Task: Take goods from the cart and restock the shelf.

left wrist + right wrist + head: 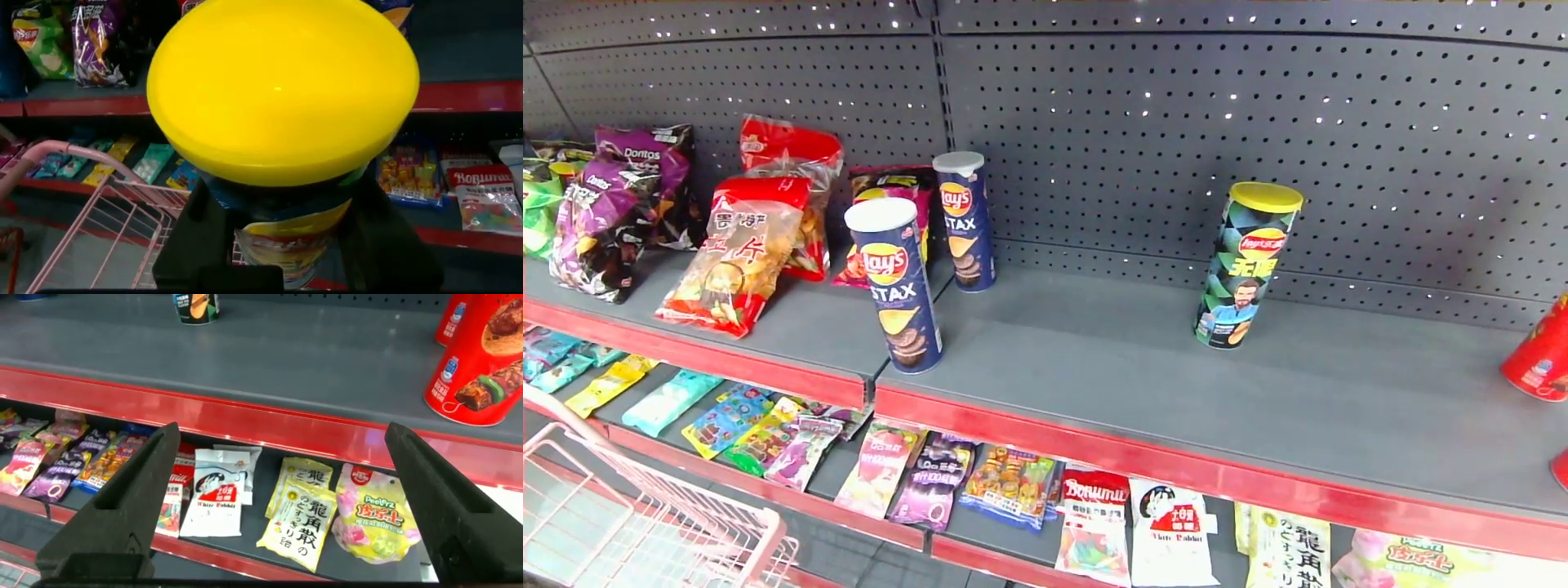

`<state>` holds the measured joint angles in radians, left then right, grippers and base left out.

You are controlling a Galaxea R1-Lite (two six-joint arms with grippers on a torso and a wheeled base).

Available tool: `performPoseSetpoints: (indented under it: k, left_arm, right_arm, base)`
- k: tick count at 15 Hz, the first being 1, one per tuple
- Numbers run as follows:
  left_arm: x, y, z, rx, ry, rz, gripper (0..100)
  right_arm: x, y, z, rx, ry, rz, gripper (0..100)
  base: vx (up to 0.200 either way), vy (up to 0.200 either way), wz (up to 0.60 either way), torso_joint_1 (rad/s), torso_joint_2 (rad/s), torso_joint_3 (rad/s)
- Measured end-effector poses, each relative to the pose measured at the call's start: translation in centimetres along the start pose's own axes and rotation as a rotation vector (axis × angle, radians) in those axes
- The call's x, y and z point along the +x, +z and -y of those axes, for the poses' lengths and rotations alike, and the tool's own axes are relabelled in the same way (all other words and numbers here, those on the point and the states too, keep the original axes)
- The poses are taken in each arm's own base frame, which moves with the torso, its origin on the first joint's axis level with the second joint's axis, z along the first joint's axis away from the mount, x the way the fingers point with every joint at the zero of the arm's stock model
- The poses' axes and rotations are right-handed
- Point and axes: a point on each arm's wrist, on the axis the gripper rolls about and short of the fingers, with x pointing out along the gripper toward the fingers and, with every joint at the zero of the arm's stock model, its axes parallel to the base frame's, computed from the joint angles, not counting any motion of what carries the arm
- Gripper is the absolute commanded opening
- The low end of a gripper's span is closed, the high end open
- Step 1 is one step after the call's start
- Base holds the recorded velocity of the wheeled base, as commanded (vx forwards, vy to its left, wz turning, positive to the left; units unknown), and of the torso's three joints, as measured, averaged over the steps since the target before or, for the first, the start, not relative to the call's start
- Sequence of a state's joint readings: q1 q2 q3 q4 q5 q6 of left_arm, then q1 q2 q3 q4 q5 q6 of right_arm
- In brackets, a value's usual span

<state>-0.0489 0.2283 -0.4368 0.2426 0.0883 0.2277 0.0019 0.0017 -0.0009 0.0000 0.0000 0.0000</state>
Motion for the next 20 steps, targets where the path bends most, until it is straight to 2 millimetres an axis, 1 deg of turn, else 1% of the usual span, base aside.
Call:
performPoseSetpoints:
  k: [4,9,20]
  left_arm:
    - [-0.40,-0.13,0.06,-0.002,-0.028,0.029,0]
    - [-0.64,-0.22,0.35,-0.029,-0.156,0.069,0]
    - [-0.69,-0.01,0.19,-0.039,-0.093,0.064,0]
  right_arm:
    - [0.00,0.00,0.00,-0.001,0.001,0.000,100]
    - [0.02,0.03,0.00,0.000,0.004,-0.002,100]
    - [0.02,-0.01,0.00,-0.001,0.002,-0.003,100]
  base:
    - [0.000,0.000,0.00,0.000,0.00,0.000]
    - [0.000,0.000,0.00,0.000,0.00,0.000]
    - [0.000,0.000,0.00,0.000,0.00,0.000]
